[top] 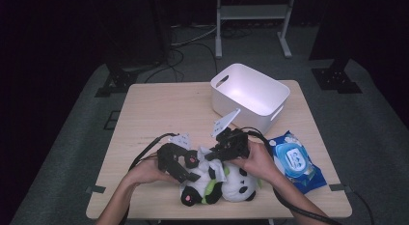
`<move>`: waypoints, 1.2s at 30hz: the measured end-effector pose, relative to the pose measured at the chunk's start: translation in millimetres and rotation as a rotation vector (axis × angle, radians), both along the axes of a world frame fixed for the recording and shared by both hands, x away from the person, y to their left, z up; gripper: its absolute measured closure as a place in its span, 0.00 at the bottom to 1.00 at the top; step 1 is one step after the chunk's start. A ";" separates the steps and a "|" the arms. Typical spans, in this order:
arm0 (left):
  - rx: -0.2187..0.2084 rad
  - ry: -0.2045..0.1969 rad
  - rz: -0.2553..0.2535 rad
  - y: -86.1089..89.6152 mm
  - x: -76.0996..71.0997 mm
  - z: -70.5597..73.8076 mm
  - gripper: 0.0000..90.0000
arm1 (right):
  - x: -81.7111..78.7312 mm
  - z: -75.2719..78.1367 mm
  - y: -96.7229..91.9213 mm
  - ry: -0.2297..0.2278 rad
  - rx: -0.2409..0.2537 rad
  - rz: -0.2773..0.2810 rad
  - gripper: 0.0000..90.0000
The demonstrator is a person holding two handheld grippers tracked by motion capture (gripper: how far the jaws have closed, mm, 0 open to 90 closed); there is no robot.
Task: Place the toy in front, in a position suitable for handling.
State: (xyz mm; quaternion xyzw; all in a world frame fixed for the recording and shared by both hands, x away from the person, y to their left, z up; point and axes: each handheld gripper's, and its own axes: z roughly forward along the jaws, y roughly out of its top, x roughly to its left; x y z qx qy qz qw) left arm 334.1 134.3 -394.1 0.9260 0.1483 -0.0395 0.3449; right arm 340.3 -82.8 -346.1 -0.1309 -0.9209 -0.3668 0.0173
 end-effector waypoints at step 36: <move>-0.006 0.145 0.017 -11.4 17.5 -11.6 0.08 | 9.2 -22.5 -67.8 0.065 -0.053 -0.101 0.92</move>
